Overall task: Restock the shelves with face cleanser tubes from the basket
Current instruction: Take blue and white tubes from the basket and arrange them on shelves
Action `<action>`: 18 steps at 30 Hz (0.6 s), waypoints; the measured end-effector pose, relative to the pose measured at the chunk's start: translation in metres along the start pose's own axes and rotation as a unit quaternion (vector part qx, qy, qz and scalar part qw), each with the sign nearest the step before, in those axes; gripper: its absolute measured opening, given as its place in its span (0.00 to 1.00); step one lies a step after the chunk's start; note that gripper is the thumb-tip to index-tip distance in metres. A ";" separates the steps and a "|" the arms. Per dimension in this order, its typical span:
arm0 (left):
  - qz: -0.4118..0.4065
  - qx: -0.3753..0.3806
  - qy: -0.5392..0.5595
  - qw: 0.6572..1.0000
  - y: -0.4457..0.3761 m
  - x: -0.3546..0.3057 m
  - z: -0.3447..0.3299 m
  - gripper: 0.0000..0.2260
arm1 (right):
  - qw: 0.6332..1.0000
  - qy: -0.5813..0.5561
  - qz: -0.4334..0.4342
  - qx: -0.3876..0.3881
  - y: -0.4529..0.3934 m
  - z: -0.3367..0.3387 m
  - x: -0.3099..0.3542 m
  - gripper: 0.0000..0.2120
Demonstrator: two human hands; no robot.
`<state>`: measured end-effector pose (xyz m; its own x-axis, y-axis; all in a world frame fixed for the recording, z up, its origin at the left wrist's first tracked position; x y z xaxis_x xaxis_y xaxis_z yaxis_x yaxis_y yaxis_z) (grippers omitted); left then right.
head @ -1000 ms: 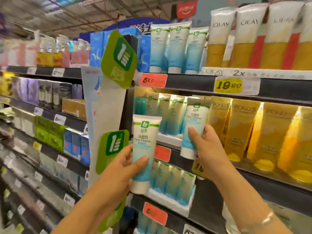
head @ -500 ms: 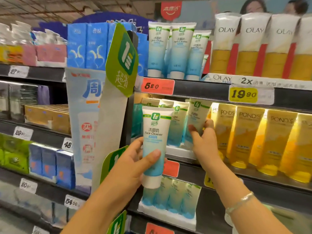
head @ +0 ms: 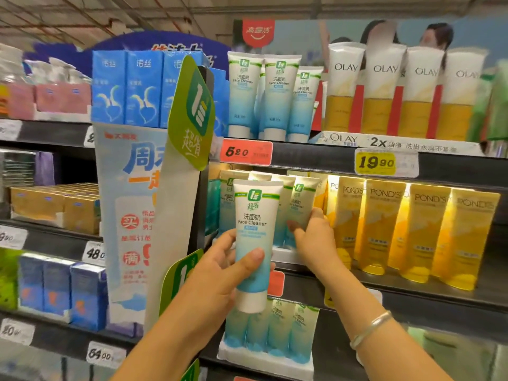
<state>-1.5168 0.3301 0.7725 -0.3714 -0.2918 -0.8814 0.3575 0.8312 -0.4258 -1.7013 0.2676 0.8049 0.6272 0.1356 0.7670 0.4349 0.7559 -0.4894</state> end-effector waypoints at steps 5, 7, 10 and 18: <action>-0.005 0.004 -0.003 1.000 -0.001 -0.009 -0.004 0.30 | 0.998 0.061 0.002 -0.008 0.003 0.001 0.002 0.16; -0.006 0.009 0.000 1.000 -0.002 -0.012 -0.007 0.29 | 0.997 0.073 0.004 -0.009 0.004 0.002 0.004 0.17; -0.013 0.017 0.005 1.000 -0.003 -0.018 -0.011 0.29 | 0.997 0.078 0.001 0.021 0.009 0.002 0.005 0.21; -0.061 0.028 0.032 0.997 -0.022 -0.050 -0.021 0.27 | 0.990 0.036 0.137 -0.002 0.047 0.056 0.051 0.14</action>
<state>-1.5242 0.3359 0.8299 -0.4687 -0.3567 -0.8081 0.3535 0.7627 -0.5416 -1.6851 0.3464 0.8443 0.7659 0.2900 0.5739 0.2439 0.6948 -0.6766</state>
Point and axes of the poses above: each hand's wrist, its own y-axis away from the middle knuckle, its own z-axis out of the back of the hand, x = y × z, the point moved 7 cm from there along -y, towards the middle knuckle, and after that the axes turned 2 degrees about -z, right-handed, at the moved point
